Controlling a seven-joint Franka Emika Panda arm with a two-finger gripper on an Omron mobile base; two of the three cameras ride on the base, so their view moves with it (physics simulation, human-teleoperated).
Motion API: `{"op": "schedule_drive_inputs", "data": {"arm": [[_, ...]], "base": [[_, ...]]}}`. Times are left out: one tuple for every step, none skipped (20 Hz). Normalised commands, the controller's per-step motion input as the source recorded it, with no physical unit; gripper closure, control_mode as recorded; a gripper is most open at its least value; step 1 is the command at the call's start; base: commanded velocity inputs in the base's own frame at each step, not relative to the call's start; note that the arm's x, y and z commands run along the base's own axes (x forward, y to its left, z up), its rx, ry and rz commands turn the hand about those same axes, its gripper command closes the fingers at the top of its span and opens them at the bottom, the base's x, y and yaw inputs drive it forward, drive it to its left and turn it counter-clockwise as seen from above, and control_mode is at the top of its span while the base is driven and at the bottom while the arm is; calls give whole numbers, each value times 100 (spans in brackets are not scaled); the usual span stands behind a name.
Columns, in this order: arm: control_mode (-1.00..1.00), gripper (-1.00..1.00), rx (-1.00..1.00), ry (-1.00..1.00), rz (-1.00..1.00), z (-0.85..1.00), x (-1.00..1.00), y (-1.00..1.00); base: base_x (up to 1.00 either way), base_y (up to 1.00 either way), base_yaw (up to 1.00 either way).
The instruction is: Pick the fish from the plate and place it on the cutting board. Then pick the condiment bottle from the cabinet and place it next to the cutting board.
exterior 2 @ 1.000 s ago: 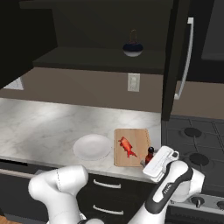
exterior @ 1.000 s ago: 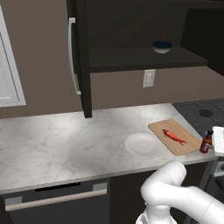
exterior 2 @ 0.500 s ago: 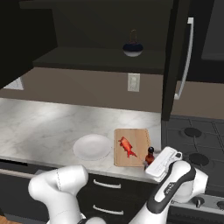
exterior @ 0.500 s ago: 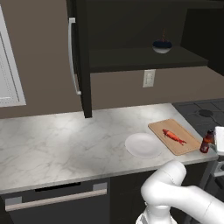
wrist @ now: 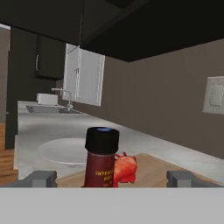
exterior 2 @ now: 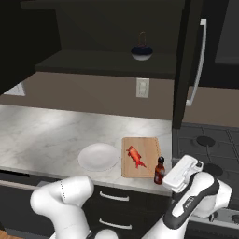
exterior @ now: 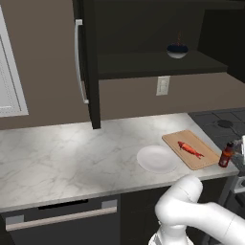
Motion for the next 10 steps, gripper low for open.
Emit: {"op": "schedule_drive_inputs", "data": {"arm": [[-100, -100, 2, 0, 0, 17, -19, -11], [-100, -100, 2, 0, 0, 13, -24, -12], [-100, -100, 0, 0, -1, 12, -31, -12], [-100, -100, 0, -2, -3, 12, -41, -10], [-100, -100, 0, -2, -4, 14, -44, -9], [-100, -100, 0, -3, -5, 15, -45, -8], [-100, -100, 0, -4, -5, 14, -49, -8], [-100, -100, 0, -4, -5, 12, -48, -8], [-100, -100, 0, -4, -6, 11, -48, -10], [-100, -100, 0, -4, -6, 10, -49, -12]], "base": [[0, 0, 0], [0, 0, 0], [0, 0, 0], [0, 0, 0], [0, 0, 0], [0, 0, 0], [0, 0, 0], [0, 0, 0], [0, 0, 0], [0, 0, 0]]}}
